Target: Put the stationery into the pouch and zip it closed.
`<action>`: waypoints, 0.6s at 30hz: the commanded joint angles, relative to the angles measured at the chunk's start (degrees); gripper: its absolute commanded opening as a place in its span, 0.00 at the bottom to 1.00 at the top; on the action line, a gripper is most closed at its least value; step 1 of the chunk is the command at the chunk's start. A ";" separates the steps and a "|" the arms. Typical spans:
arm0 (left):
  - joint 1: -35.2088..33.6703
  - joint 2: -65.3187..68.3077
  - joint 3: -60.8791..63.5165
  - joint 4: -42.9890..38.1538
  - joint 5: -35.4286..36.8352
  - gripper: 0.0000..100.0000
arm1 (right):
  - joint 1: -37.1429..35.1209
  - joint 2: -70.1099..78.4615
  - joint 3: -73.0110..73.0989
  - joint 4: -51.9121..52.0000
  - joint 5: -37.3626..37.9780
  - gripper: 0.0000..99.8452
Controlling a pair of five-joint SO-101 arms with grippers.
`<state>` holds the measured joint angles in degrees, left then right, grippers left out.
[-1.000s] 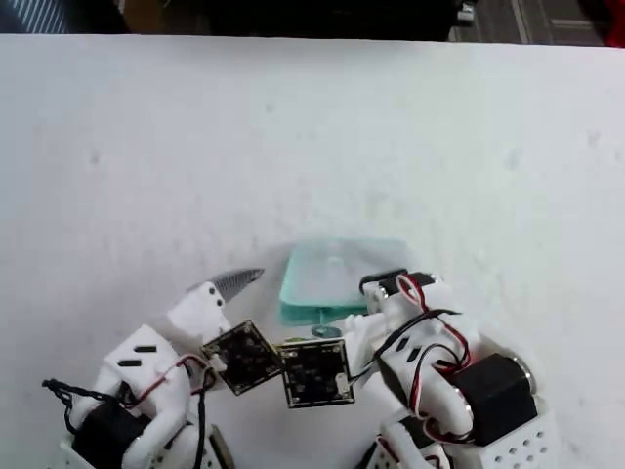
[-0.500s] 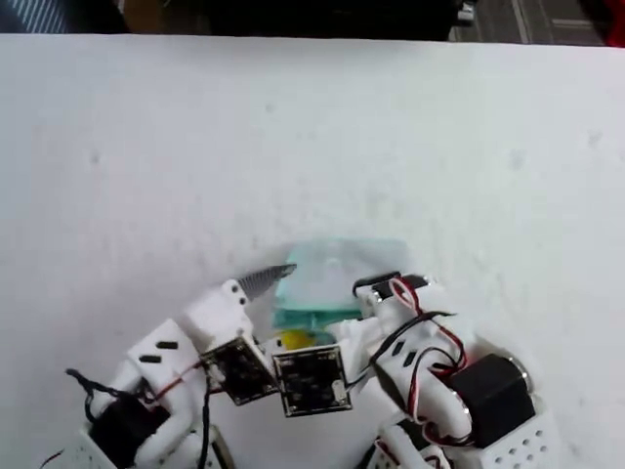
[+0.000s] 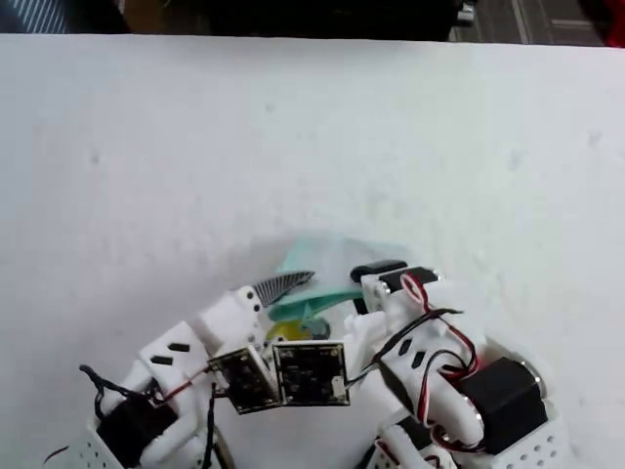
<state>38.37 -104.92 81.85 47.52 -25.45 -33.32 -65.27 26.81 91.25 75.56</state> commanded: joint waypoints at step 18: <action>-0.40 0.04 -4.92 -0.62 0.70 0.02 | -0.57 -0.92 -4.40 0.57 -19.52 0.28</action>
<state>38.11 -104.31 80.35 49.54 -25.54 -33.93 -66.07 25.67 93.19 57.27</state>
